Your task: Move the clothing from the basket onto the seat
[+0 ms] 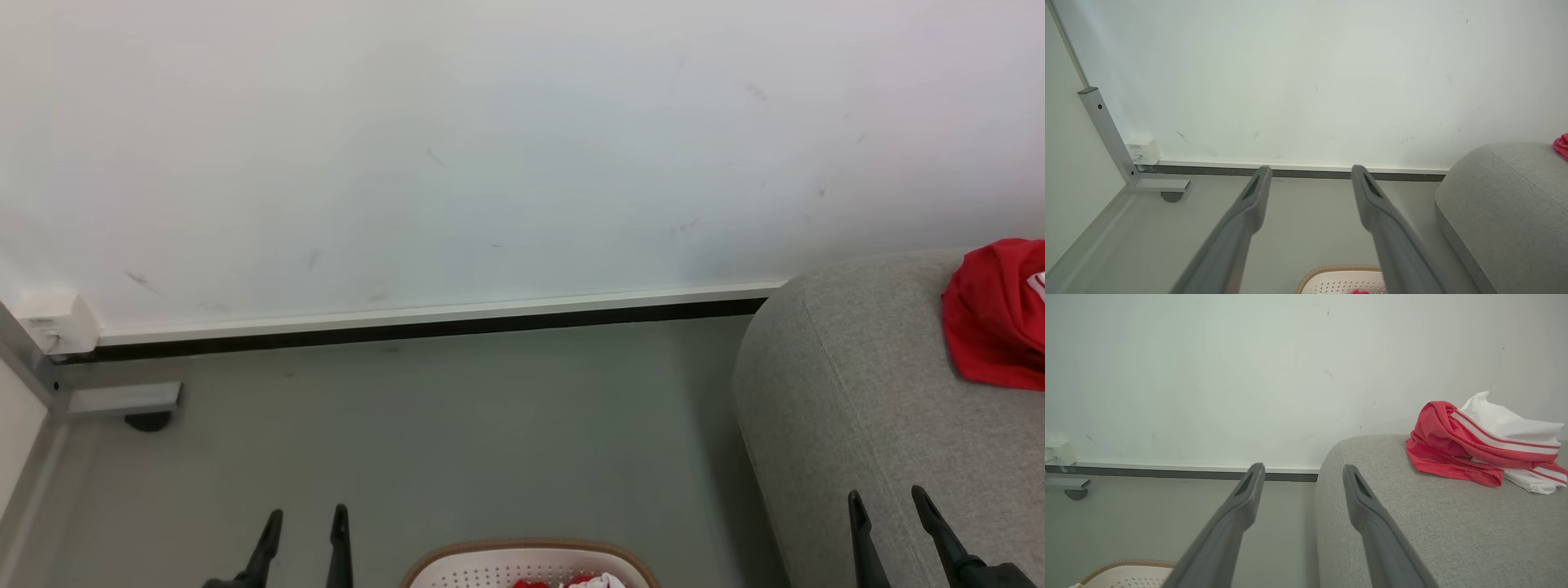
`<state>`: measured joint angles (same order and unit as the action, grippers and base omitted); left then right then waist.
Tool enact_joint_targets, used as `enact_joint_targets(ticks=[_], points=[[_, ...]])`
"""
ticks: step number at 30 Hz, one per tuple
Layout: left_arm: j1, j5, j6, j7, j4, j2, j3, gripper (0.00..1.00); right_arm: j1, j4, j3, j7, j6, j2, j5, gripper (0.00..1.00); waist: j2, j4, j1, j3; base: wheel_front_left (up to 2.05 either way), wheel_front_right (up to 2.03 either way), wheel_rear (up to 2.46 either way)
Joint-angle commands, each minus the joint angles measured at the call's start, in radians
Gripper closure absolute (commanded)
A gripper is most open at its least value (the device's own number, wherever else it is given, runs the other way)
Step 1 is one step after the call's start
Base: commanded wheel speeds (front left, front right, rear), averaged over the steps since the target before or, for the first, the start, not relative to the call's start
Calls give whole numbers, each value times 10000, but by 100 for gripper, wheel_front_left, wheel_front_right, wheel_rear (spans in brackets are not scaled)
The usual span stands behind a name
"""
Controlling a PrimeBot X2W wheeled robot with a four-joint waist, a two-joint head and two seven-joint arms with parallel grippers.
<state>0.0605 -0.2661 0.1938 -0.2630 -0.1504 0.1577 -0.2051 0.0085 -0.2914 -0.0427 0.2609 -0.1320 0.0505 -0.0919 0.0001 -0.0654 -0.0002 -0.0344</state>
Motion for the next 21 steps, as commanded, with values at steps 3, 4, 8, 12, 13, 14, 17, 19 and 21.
enact_joint_targets(ticks=[3,4,8,12,13,14,17,19,21], points=[[164,244,-175,-24,-44,-124,175,0,5,-52,-57,28,25,-17,-72,0,-1,-1,2,-35,0,0,0],[173,283,-237,-24,-68,-165,217,0,-8,-57,-58,29,25,-18,-82,0,-1,0,2,-35,0,0,0],[139,485,-407,-25,-125,-333,336,0,-23,-66,-32,29,25,-19,-109,0,-1,21,2,-45,0,0,0],[116,553,-556,-25,-158,-432,515,0,-25,-55,-6,29,25,-19,-100,0,-1,37,2,-40,0,0,0],[111,586,-596,-25,-174,-461,553,0,-34,-54,-1,30,25,-19,-101,0,-1,41,2,-40,0,0,0],[109,633,-603,-25,-193,-490,574,0,-41,-53,0,30,25,-18,-108,0,-1,42,2,-44,0,0,0],[105,725,-686,-25,-227,-573,654,0,-45,-43,-12,30,25,-17,-129,0,-1,49,2,-45,0,0,0],[99,777,-757,-25,-240,-625,705,0,-43,-58,-15,30,25,-17,-128,0,-1,55,2,-47,0,0,0],[94,837,-784,-25,-250,-666,757,0,-52,-81,3,30,25,-17,-135,0,-1,53,2,-47,0,0,0]])
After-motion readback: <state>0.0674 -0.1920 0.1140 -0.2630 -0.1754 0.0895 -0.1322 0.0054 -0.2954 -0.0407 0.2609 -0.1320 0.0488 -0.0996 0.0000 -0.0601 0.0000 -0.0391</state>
